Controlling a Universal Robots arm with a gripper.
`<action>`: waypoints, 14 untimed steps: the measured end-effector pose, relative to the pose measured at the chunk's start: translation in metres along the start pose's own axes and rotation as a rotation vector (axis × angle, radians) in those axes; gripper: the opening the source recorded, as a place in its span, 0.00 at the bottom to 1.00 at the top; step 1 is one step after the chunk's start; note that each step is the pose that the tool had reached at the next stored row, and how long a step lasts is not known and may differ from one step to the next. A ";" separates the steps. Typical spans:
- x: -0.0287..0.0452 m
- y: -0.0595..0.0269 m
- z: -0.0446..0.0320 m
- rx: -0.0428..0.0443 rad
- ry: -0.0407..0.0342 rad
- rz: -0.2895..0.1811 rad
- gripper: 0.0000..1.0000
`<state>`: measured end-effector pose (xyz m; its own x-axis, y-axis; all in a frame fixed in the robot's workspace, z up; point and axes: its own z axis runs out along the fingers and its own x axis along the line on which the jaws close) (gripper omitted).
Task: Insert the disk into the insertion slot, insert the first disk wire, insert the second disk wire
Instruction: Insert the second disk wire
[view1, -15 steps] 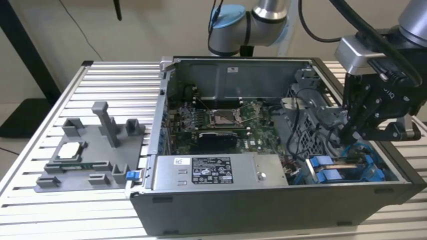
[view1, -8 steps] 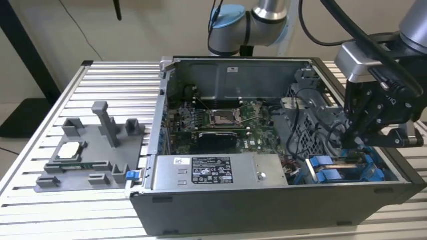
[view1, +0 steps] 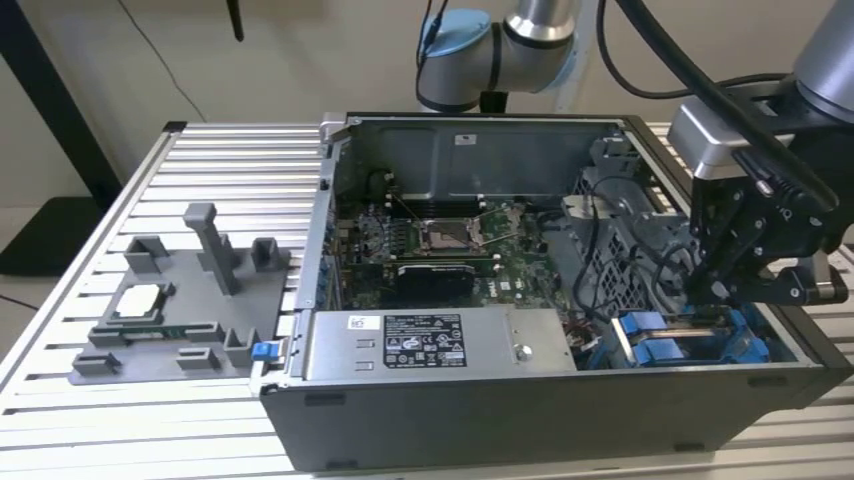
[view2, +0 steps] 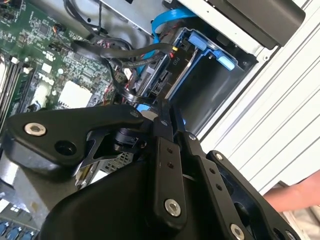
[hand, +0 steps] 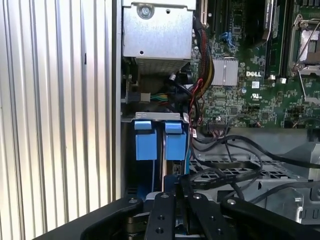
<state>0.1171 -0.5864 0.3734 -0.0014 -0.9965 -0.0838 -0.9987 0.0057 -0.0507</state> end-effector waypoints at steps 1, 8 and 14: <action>0.0001 0.0000 0.0000 0.0009 0.0001 0.000 0.00; 0.0001 0.0000 0.0007 0.0017 -0.0004 0.000 0.00; 0.0006 0.0003 0.0058 0.0105 -0.0003 -0.001 0.00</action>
<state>0.1171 -0.5864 0.3675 -0.0006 -0.9965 -0.0841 -0.9981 0.0057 -0.0612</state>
